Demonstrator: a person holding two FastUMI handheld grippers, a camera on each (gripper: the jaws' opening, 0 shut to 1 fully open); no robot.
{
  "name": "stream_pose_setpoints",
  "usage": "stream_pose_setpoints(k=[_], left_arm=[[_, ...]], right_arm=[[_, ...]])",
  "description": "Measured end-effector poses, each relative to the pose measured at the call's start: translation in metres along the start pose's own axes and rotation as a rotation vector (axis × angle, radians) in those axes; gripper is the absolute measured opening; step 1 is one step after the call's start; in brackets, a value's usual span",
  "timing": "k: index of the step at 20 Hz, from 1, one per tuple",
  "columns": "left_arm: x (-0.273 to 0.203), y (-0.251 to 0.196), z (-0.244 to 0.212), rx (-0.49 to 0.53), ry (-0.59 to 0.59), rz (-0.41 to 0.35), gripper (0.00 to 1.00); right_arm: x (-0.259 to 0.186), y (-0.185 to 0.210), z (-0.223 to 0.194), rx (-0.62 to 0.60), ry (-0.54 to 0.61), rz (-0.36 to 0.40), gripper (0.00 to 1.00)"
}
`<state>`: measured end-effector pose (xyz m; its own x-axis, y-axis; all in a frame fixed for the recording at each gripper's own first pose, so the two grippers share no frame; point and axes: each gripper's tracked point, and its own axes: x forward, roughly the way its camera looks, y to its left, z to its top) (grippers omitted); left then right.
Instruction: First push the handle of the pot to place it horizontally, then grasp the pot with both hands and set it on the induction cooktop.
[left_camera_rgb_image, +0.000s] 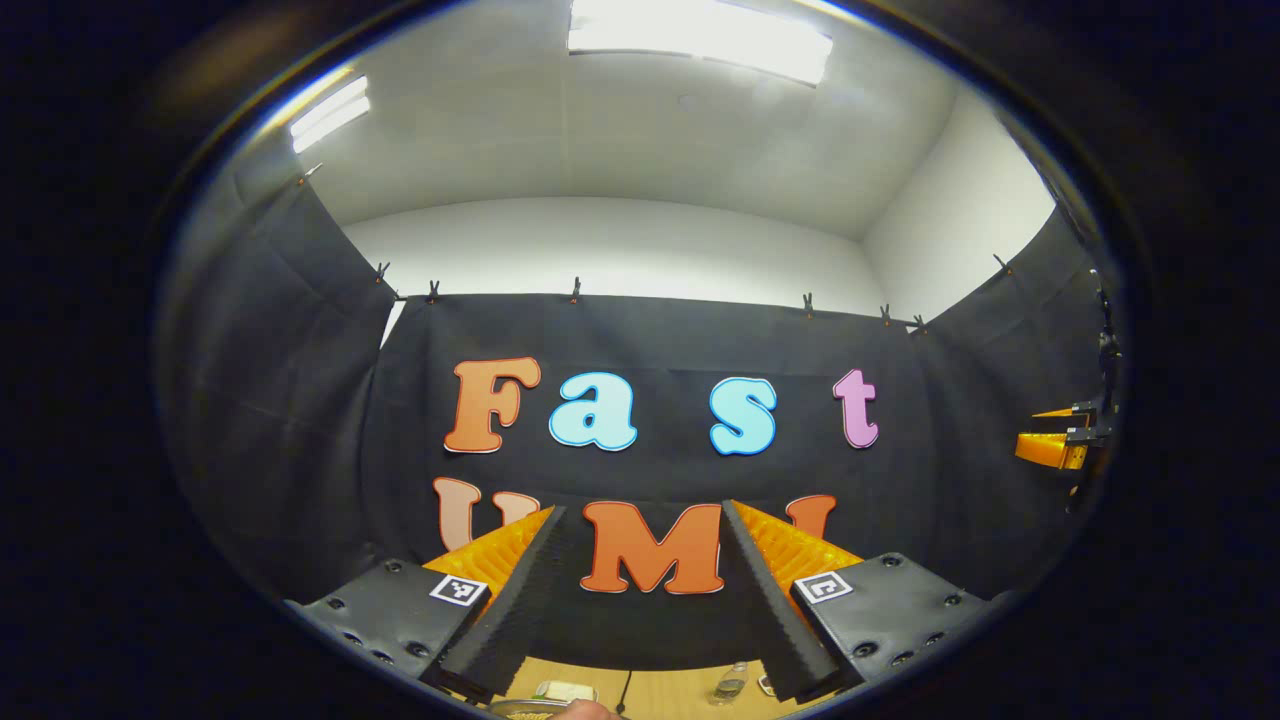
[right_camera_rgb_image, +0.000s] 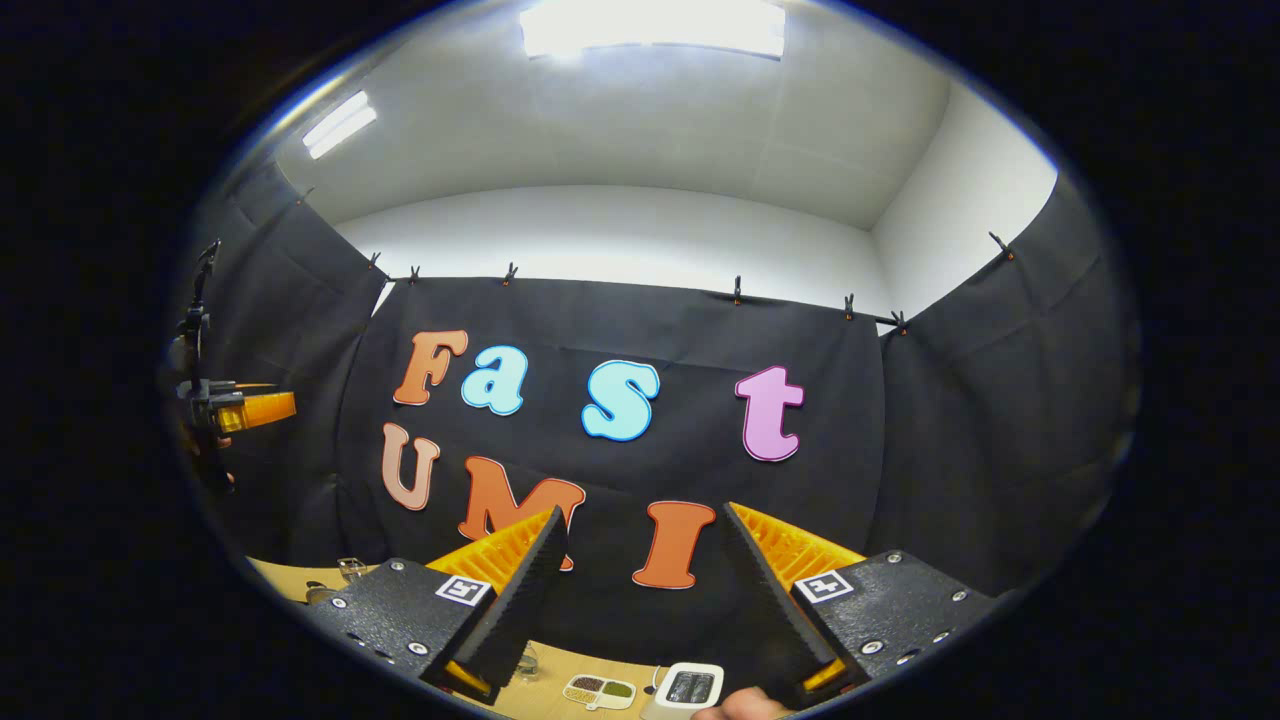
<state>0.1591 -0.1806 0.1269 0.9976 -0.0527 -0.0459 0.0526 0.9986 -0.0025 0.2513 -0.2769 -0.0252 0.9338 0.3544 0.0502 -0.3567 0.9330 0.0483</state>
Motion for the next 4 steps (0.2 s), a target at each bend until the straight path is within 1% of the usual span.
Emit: stream_pose_setpoints(k=[1,4], left_arm=[[-0.0004,0.0023,0.0003,-0.012,-0.01,0.004,0.96],[0.0036,0.0119,-0.003,-0.016,-0.034,0.038,0.96]], right_arm=[[-0.0003,-0.0029,0.0017,-0.009,-0.004,-0.007,0.97],[-0.0073,-0.011,0.0064,-0.025,-0.015,-0.022,0.95]])
